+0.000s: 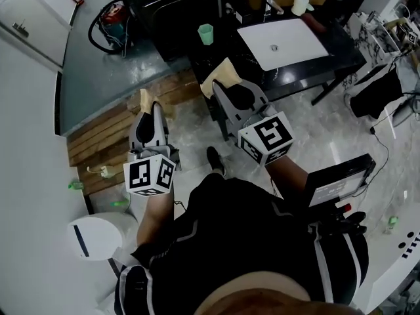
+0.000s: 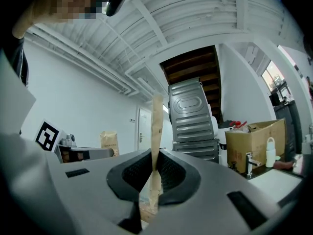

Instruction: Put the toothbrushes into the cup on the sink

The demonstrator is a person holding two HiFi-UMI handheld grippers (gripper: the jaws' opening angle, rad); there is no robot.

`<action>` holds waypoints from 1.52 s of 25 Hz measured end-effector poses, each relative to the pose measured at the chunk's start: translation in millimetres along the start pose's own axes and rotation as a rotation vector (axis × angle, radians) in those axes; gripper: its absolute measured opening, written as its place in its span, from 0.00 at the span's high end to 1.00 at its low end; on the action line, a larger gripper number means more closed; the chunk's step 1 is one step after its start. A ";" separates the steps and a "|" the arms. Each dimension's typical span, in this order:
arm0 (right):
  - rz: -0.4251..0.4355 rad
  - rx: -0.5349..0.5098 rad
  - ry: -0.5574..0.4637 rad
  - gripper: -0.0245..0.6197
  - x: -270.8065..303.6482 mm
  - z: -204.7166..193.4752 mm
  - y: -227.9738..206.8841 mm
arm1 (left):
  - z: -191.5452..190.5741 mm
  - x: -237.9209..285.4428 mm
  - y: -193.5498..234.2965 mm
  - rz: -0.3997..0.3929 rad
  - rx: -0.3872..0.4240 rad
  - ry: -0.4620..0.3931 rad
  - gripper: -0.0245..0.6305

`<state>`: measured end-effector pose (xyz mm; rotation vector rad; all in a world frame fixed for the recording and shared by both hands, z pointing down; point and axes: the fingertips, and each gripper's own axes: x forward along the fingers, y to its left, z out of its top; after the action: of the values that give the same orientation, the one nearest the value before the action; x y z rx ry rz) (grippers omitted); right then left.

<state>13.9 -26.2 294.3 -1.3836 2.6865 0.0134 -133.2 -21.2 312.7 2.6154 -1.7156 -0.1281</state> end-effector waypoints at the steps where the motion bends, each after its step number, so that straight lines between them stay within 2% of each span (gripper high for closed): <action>1: -0.010 -0.003 0.002 0.90 2.5 -1.0 -5.2 | -1.4 7.9 -1.0 -0.015 -0.004 -0.003 0.92; 9: -0.069 -0.020 0.019 0.90 35.0 -2.4 -45.7 | -4.7 71.6 4.7 -0.098 -0.037 -0.004 0.92; 20: -0.136 0.003 0.035 0.90 98.2 -19.8 -105.5 | -11.8 156.4 34.5 -0.150 -0.056 0.017 0.92; 30: -0.206 -0.028 0.050 0.90 143.7 -24.8 -139.6 | -12.3 204.0 64.9 -0.213 -0.097 -0.005 0.92; 38: -0.214 -0.054 0.035 0.90 174.6 -15.8 -163.2 | -12.3 215.2 82.9 -0.190 -0.113 -0.017 0.92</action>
<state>44.4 -263.7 298.3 -1.6958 2.5675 0.0435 -123.0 -251.9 316.1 2.6943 -1.4160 -0.2417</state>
